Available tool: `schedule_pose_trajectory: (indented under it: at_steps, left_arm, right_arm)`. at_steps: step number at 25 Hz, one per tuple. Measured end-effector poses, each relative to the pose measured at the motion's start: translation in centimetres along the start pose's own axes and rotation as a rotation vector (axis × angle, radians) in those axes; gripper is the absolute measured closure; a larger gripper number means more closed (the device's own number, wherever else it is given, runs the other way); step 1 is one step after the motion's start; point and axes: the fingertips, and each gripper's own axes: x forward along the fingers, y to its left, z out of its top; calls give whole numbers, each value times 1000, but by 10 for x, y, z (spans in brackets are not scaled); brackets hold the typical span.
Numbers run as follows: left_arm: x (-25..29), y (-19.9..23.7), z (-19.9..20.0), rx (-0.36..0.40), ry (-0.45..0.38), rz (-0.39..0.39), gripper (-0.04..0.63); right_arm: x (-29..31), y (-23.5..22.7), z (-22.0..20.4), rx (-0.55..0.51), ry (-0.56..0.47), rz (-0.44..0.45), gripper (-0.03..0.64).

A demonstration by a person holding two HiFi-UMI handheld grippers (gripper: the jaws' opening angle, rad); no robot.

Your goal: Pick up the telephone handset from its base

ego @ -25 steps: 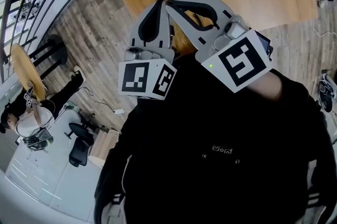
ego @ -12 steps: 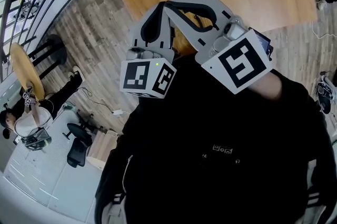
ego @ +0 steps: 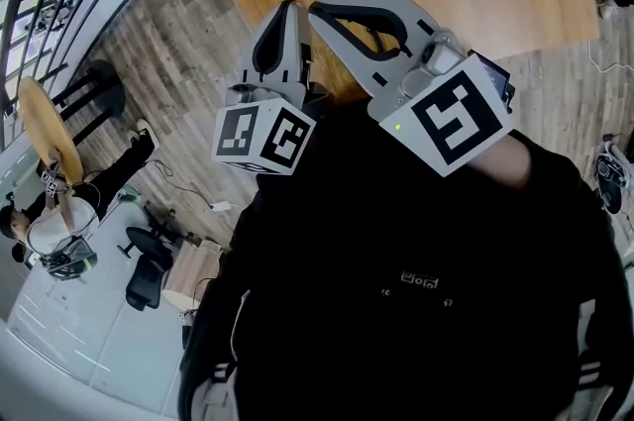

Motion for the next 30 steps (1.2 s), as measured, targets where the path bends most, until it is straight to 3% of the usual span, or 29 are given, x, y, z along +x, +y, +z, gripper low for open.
schedule_pose_trajectory:
  at_steps: [11,14,22,30]
  left_arm:
    - [17,3,-26,-98,83,-53,592]
    - [17,16,-35,-139,84,-17,592]
    - [26,32,-51,-163,116,2,592]
    - [35,34,-70,-196,175,-44,582]
  right_arm:
    - [1,0,-12,35,20,24,598]
    - [-2,3,-12,32,23,29,598]
    - [-1,4,-15,45,34,43,598]
    - [-3,1,-19,46,42,43,598]
